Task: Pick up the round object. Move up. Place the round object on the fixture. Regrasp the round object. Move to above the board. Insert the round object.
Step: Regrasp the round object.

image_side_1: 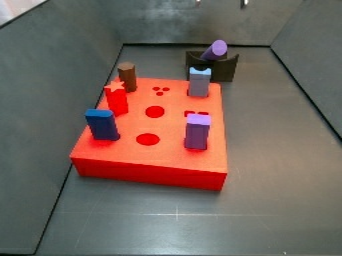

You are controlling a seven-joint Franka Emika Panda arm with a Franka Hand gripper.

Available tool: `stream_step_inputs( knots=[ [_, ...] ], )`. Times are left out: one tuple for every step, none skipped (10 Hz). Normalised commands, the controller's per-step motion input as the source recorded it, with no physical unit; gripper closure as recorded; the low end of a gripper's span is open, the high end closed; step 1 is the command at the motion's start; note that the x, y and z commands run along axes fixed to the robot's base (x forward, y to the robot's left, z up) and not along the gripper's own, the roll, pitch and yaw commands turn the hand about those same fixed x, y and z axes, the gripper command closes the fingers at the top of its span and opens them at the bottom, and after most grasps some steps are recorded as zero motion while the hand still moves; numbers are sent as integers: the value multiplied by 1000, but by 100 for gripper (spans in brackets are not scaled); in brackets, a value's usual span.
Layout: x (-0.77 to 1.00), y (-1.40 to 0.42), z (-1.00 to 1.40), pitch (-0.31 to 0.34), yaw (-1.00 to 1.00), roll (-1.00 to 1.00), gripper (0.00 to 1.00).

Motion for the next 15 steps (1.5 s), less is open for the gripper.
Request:
stream_step_inputs(
  knots=[
    [170, -775, 769, 48, 1, 1000, 0],
    [174, -763, 694, 47, 1, 1000, 0],
    [79, -581, 529, 43, 1, 1000, 0],
    [16, -381, 345, 38, 0, 1000, 0],
    [-11, -183, 144, 34, 0, 1000, 0],
    [-9, -75, 46, 32, -1, 1000, 0],
    [-13, -51, 42, 31, 0, 1000, 0],
    [-18, -51, 39, 28, 0, 1000, 0],
    [-24, -36, 27, 25, 0, 1000, 0],
    [-25, -28, 16, 20, 1, 1000, 0],
    [-22, -22, 8, 16, 1, 1000, 0],
    [-14, -21, 8, 11, 3, 1000, 0],
    [-11, -20, 8, 9, 4, 1000, 0],
    [-7, -20, 9, 6, 5, 1000, 0],
    [-2, -16, 10, 4, 6, 1000, 0]
  ],
)
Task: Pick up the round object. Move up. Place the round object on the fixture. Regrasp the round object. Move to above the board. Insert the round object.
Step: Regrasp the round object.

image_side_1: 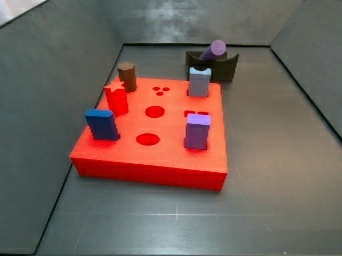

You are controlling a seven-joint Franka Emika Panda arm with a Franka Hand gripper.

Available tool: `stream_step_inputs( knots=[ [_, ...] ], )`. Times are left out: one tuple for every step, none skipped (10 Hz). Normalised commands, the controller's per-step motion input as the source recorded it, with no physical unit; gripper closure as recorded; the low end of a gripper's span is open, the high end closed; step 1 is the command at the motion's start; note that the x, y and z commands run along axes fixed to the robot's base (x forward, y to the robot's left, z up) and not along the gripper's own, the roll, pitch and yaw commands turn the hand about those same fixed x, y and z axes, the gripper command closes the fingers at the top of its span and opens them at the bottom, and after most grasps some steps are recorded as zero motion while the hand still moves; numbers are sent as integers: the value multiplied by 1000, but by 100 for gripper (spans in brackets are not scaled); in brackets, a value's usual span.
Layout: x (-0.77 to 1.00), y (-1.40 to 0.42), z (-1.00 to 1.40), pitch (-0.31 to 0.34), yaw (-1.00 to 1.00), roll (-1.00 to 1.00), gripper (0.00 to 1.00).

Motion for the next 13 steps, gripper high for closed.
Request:
stream_step_inputs(
  knots=[
    [0, -19, 12, 5, 8, 1000, 0],
    [-2, -12, 9, 10, 9, 1000, 0],
    [4, -19, 9, 18, 11, 1000, 0],
    [18, -25, 1, 23, 14, 1000, 0],
    [31, -23, -3, 36, 17, 1000, 0],
    [39, -26, 0, 48, 21, 1000, 0],
    [53, -29, -3, 63, 26, 1000, 0],
    [65, -32, -4, 81, 33, 1000, 0],
    [78, -38, 1, 111, 47, 1000, 0],
    [87, -40, 0, 139, 64, 1000, 0],
    [94, -43, -6, 173, 88, 1000, 0],
    [99, -44, -6, 204, 125, 995, 0],
    [100, -50, -6, 194, 157, 740, 0]
  ],
)
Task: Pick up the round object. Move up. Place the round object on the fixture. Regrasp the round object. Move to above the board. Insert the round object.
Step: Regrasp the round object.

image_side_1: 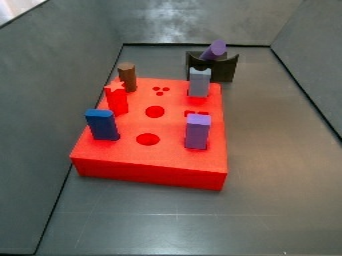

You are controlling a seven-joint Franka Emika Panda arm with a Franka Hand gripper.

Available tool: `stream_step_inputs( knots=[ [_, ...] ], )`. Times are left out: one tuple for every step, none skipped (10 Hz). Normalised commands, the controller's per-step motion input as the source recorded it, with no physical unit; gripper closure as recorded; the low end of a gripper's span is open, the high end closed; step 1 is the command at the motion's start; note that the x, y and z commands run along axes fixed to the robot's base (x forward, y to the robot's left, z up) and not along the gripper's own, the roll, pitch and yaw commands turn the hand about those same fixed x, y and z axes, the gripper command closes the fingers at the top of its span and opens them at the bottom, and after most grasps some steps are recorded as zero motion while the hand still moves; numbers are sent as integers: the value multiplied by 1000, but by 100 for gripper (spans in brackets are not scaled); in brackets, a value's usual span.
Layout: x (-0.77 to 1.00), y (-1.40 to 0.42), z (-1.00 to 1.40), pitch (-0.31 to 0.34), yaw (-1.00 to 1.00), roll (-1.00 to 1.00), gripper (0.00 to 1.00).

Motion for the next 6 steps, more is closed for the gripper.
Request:
stream_step_inputs(
  knots=[
    [102, -51, -8, 175, 181, 547, 0],
    [98, -42, 0, 138, 206, 325, 0],
    [91, -35, 2, 118, 212, 256, 0],
    [81, -37, 1, 76, 216, 197, 0],
    [79, -44, -9, 41, 210, 170, 0],
    [33, 44, -1000, -58, 335, 221, 0]
  ],
)
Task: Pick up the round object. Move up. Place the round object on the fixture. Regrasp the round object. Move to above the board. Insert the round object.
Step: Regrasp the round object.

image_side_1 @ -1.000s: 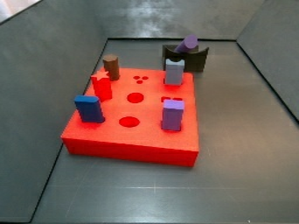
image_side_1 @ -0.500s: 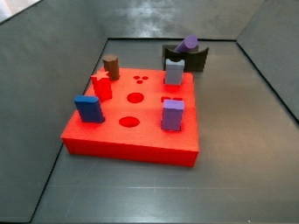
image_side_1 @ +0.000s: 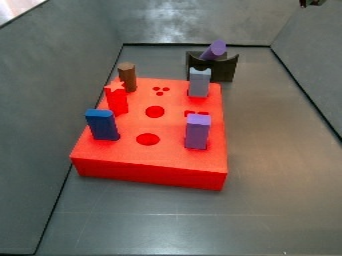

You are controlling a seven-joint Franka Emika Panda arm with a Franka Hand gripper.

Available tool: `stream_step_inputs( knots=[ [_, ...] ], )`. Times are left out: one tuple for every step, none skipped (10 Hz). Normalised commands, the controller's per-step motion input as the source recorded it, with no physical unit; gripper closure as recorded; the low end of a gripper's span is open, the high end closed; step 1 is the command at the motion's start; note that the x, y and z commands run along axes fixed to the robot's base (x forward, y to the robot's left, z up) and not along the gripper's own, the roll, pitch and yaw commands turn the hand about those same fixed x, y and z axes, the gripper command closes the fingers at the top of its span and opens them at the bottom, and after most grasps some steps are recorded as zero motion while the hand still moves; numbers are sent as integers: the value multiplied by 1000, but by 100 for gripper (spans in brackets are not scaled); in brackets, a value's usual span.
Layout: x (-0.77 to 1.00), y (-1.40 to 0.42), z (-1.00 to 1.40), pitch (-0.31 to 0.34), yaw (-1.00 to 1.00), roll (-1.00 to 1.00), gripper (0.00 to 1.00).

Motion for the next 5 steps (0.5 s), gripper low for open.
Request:
stream_step_inputs(
  knots=[
    [35, 44, -1000, -71, 311, 214, 0],
    [49, 38, -1000, -125, 230, 189, 0],
    [60, 34, -1000, -162, 173, 156, 0],
    [69, 31, -1000, -193, 98, 115, 0],
    [72, 32, -1000, -196, 64, 100, 0]
  ],
)
